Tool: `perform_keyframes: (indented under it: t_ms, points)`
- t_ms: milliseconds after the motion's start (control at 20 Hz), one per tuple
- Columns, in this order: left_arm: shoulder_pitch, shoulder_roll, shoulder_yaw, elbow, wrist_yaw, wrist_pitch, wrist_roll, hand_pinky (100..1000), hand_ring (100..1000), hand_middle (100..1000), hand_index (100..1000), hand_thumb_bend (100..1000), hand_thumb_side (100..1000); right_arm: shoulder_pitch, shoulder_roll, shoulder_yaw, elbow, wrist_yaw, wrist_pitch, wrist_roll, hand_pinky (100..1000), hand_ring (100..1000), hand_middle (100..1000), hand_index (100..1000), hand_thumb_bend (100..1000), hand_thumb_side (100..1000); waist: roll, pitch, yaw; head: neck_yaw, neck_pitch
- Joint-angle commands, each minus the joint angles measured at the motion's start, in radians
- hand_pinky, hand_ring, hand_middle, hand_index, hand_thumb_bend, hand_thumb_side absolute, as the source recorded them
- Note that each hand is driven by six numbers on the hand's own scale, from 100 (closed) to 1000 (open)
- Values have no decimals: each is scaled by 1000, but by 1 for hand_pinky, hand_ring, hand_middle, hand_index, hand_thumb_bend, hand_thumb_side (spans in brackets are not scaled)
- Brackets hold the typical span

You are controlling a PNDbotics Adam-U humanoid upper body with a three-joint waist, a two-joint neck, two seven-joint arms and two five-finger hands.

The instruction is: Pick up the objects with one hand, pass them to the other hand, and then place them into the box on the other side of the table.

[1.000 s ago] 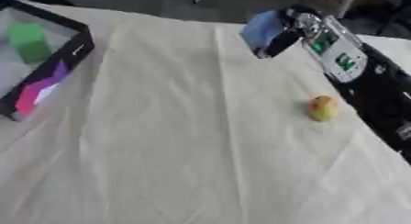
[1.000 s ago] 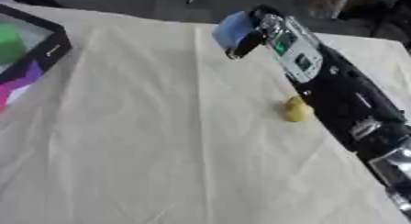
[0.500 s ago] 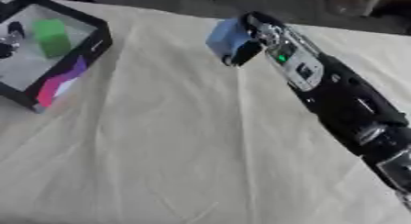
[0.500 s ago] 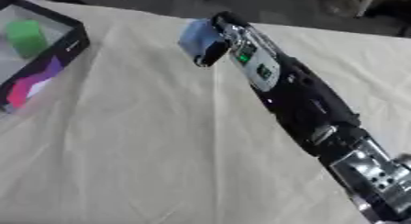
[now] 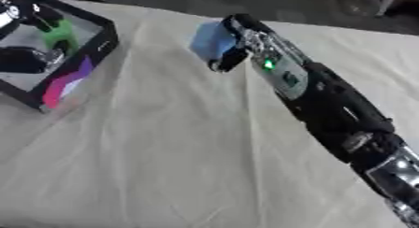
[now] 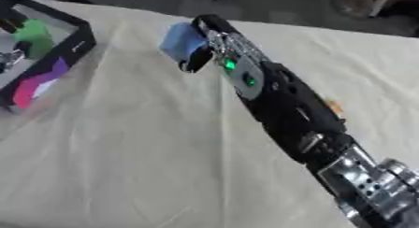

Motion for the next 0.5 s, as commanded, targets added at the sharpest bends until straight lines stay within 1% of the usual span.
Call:
perform_keyframes:
  t_ms: [50, 200, 300, 500]
  points:
    - [-32, 6, -13, -46, 1, 3, -30, 909, 749, 712, 820, 184, 296, -22, 18, -4, -4, 28, -21, 0, 694, 519, 438, 474, 100, 100, 27, 0, 6, 5, -1]
    - [-54, -16, -32, -65, -11, 7, -42, 909, 753, 723, 823, 196, 287, -16, 39, -5, -5, 42, -36, -11, 686, 512, 433, 469, 100, 100, 30, 3, 11, 8, -1]
    - [-66, -26, -45, -74, -26, 3, -50, 907, 757, 726, 825, 220, 256, -13, 50, -3, -12, 42, -51, -13, 679, 507, 432, 467, 100, 100, 31, 3, 12, 11, -1]
    - [-91, -50, -74, -77, -81, -19, -71, 903, 763, 733, 827, 263, 146, -7, 60, 2, -35, 25, -76, -12, 666, 500, 429, 463, 100, 100, 33, 3, 11, 17, -1]
